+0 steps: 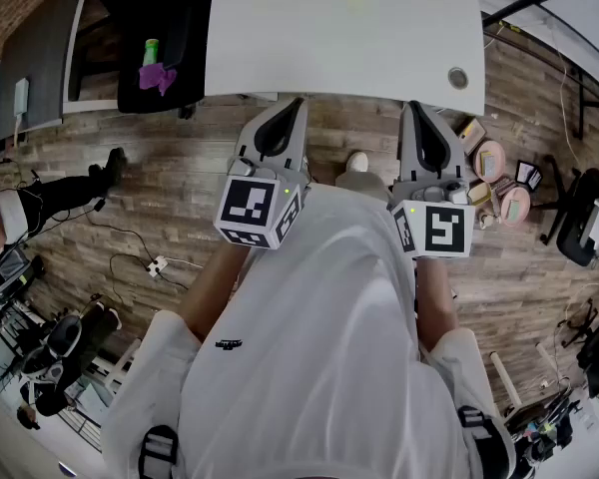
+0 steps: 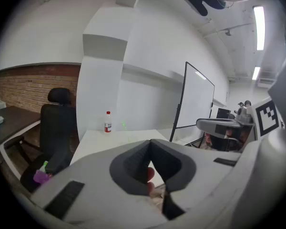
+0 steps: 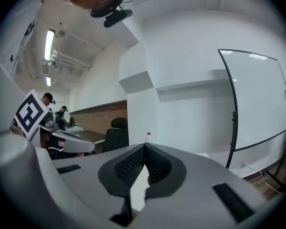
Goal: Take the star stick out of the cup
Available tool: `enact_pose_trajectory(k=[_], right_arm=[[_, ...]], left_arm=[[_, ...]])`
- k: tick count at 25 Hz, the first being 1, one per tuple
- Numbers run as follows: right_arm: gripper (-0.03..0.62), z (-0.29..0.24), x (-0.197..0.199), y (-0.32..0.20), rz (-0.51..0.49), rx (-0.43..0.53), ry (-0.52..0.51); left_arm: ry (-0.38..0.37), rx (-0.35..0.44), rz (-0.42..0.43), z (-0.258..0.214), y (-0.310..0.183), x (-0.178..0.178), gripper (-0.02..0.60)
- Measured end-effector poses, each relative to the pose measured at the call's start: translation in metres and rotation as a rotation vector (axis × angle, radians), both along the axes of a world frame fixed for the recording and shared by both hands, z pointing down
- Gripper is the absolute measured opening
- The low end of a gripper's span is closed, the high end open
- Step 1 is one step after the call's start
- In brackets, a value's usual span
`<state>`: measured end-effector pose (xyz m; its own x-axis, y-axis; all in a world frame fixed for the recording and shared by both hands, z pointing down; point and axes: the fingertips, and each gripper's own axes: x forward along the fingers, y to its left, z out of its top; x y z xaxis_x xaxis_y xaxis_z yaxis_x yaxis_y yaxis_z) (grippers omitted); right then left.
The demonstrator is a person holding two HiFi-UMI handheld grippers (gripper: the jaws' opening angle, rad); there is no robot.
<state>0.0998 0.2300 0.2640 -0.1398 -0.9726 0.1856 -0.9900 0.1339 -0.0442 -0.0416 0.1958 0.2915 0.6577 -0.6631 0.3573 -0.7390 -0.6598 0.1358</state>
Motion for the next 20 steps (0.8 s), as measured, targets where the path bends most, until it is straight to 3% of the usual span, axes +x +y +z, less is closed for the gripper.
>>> enact_pose_trajectory(k=[10,20], right_arm=[[0.002,0.022,-0.015,0.005,-0.043,-0.063,-0.024],[0.002,0.032,0.029,0.012,-0.03,-0.064,-0.064]], left_arm=[[-0.003,-0.038,-0.021,0.01,0.007,-0.023,0.003],[-0.038,-0.057,-0.054,0.014,0.008,0.007,0.003]])
